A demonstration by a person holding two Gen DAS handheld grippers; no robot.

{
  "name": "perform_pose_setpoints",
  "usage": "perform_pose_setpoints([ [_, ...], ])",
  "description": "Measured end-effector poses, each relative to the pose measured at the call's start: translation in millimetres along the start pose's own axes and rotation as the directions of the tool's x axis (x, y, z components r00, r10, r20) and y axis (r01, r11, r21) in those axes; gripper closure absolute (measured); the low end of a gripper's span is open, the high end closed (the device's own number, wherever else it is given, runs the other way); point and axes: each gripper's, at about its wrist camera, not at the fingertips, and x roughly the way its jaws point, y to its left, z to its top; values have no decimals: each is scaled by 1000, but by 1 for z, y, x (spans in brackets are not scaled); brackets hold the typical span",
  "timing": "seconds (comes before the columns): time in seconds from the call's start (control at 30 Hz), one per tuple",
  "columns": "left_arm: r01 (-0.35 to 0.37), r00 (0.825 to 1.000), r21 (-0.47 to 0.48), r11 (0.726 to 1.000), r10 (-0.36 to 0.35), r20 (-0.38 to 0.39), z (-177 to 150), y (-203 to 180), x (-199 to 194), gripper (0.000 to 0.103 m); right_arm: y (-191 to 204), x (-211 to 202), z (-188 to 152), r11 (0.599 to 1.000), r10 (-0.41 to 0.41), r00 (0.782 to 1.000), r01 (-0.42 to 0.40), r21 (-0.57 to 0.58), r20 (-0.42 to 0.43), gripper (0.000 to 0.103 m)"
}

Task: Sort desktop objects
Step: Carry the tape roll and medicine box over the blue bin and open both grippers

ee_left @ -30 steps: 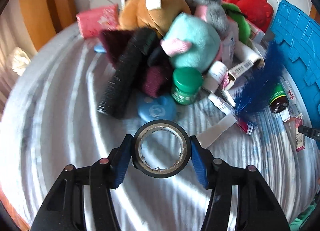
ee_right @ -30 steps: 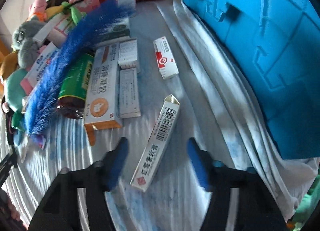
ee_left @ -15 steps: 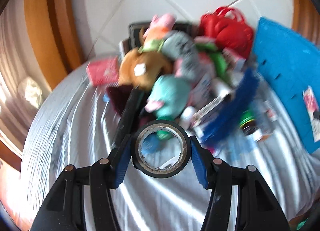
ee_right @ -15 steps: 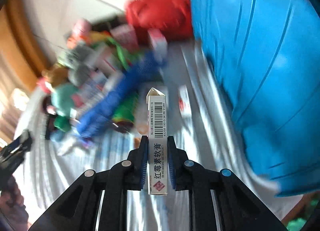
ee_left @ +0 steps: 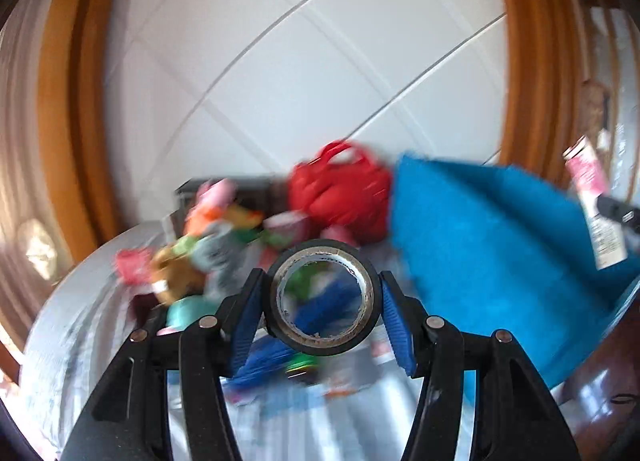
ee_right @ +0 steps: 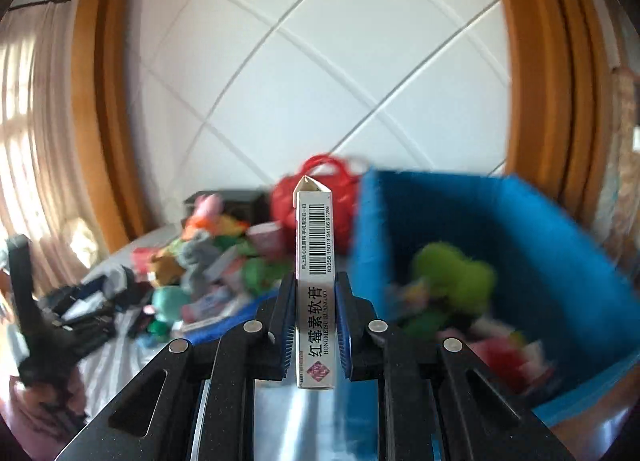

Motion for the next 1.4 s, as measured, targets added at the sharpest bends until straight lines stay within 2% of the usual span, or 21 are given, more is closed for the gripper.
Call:
perform_pose_setpoints([
  [0.13, 79, 997, -2, 997, -79, 21, 28, -85, -6, 48, -76, -7, 11, 991, -124, 992, 124, -58, 4, 85],
  [0.27, 139, 990, 39, 990, -138, -9, 49, -163, 4, 48, -141, 6, 6, 981, -195, 979, 194, -33, -58, 85],
  [0.37, 147, 987, 96, 985, -139, -84, 58, -222, 33, 48, -175, 15, -3, 976, -217, 971, 215, -30, -104, 85],
  [0.5, 146, 971, 133, 980, -117, -206, 50, -270, 71, 48, -209, 26, -13, 973, -229, 960, 230, -10, -161, 85],
  [0.63, 166, 946, 161, 973, -111, -304, 32, -300, 85, 48, -237, 30, -24, 968, -244, 938, 252, 0, -246, 85],
  [0.7, 178, 938, 177, 968, -113, -328, 24, -311, 87, 48, -242, 34, -30, 967, -250, 926, 255, -18, -282, 85],
  [0.93, 172, 929, 186, 967, -97, -356, 17, -328, 97, 48, -264, 50, -46, 967, -247, 902, 255, -25, -354, 85],
  [1.0, 175, 922, 180, 968, -97, -374, 15, -331, 102, 48, -267, 53, -49, 967, -246, 897, 253, -30, -367, 85],
  [1.13, 169, 919, 191, 967, -85, -384, 10, -334, 108, 48, -271, 57, -53, 971, -231, 900, 238, -28, -371, 85],
  [1.4, 168, 913, 198, 966, -77, -400, 3, -338, 112, 48, -271, 63, -56, 968, -247, 890, 246, -52, -383, 85],
])
